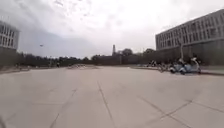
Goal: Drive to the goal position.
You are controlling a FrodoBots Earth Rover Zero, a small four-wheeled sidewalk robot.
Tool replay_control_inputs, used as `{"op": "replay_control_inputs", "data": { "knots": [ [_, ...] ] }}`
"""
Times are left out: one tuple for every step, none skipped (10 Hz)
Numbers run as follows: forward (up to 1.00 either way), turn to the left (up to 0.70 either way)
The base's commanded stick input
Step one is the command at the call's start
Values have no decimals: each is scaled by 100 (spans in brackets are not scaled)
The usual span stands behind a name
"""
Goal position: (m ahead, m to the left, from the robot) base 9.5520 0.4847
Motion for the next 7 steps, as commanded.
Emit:
{"op": "replay_control_inputs", "data": {
  "knots": [
    [70,6],
    [70,7],
    [70,9],
    [70,16],
    [70,21],
    [70,10],
    [70,3]
  ]
}}
